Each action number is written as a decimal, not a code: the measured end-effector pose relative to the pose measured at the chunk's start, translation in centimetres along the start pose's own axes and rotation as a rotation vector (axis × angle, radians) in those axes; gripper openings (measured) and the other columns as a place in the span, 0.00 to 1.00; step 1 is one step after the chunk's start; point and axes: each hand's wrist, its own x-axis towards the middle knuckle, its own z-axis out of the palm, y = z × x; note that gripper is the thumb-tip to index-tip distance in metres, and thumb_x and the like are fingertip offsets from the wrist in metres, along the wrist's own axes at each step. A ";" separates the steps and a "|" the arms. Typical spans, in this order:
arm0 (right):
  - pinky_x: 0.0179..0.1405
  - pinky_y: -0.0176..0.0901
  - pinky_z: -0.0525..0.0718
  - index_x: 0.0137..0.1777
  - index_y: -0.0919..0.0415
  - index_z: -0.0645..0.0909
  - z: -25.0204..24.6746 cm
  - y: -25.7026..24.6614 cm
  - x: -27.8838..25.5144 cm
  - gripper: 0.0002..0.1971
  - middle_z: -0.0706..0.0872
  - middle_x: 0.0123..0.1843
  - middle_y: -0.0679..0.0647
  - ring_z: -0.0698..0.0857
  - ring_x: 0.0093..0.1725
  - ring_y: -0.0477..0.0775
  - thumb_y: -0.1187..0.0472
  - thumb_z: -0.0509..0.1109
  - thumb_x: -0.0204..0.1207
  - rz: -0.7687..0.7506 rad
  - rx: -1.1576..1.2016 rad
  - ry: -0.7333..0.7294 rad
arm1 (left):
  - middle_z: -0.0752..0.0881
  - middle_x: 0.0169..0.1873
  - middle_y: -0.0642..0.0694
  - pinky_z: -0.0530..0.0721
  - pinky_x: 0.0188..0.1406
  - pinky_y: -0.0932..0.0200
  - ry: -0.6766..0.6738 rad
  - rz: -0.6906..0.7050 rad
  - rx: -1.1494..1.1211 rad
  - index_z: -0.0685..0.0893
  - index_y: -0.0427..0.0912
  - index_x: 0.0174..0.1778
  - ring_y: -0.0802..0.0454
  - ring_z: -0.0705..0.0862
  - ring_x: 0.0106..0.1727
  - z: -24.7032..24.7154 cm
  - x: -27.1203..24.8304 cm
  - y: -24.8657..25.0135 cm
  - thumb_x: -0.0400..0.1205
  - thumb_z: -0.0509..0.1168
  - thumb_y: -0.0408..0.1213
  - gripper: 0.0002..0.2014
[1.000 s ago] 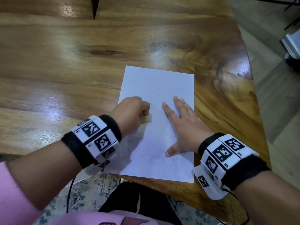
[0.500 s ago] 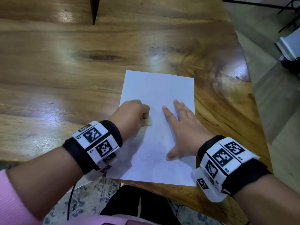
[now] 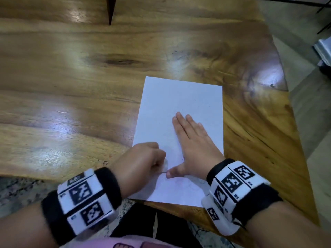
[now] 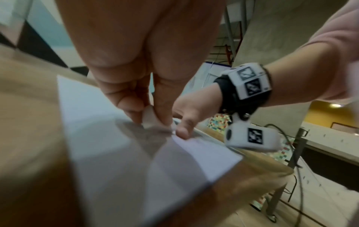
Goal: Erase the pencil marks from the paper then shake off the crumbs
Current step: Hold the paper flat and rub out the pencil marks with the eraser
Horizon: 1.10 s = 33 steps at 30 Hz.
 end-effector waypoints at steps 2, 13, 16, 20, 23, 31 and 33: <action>0.78 0.46 0.29 0.81 0.57 0.26 0.0 -0.1 0.0 0.71 0.24 0.81 0.47 0.26 0.80 0.49 0.29 0.74 0.56 -0.001 -0.001 0.003 | 0.74 0.30 0.52 0.73 0.34 0.58 0.022 -0.008 -0.007 0.81 0.42 0.29 0.47 0.80 0.36 -0.3 0.3 -0.1 0.69 0.69 0.32 0.05; 0.79 0.46 0.29 0.81 0.55 0.28 -0.1 0.0 0.0 0.70 0.26 0.82 0.45 0.27 0.81 0.47 0.30 0.76 0.55 0.003 0.017 0.017 | 0.70 0.25 0.55 0.63 0.27 0.61 0.070 -0.083 0.026 0.81 0.41 0.30 0.48 0.76 0.34 -0.7 0.6 0.1 0.70 0.72 0.36 0.06; 0.80 0.47 0.30 0.81 0.55 0.28 -0.1 0.0 -0.1 0.70 0.25 0.82 0.45 0.27 0.81 0.47 0.31 0.76 0.55 0.002 0.018 0.016 | 0.79 0.31 0.49 0.64 0.29 0.62 0.088 -0.088 0.046 0.84 0.39 0.34 0.48 0.77 0.37 -1.5 1.9 0.0 0.71 0.68 0.30 0.01; 0.80 0.47 0.31 0.82 0.55 0.28 -0.1 -0.1 0.0 0.70 0.25 0.82 0.45 0.27 0.81 0.47 0.30 0.75 0.55 0.013 -0.006 0.018 | 0.77 0.36 0.49 0.61 0.33 0.66 0.162 -0.174 0.074 0.84 0.39 0.39 0.51 0.73 0.41 -3.8 6.9 0.5 0.73 0.66 0.30 0.03; 0.80 0.47 0.31 0.81 0.54 0.28 -0.1 -0.1 0.0 0.70 0.25 0.82 0.44 0.27 0.81 0.47 0.29 0.75 0.55 0.018 0.001 0.016 | 0.76 0.33 0.50 0.62 0.29 0.64 0.150 -0.148 0.082 0.83 0.39 0.37 0.48 0.76 0.39 -2.5 4.4 0.5 0.72 0.66 0.31 0.02; 0.82 0.48 0.36 0.82 0.54 0.31 -0.3 -0.2 0.0 0.70 0.29 0.83 0.46 0.32 0.83 0.49 0.28 0.75 0.54 0.017 -0.037 0.035 | 0.76 0.34 0.47 0.73 0.40 0.55 0.141 -0.081 0.096 0.83 0.38 0.35 0.45 0.78 0.41 -2.6 4.8 -0.2 0.72 0.65 0.30 0.02; 0.82 0.48 0.40 0.83 0.54 0.33 -0.6 -0.3 0.0 0.70 0.32 0.84 0.46 0.36 0.83 0.50 0.27 0.74 0.53 0.022 -0.053 0.047 | 0.76 0.35 0.46 0.76 0.42 0.52 0.159 -0.094 0.086 0.83 0.38 0.35 0.45 0.77 0.41 -3.0 6.2 -0.1 0.72 0.66 0.29 0.02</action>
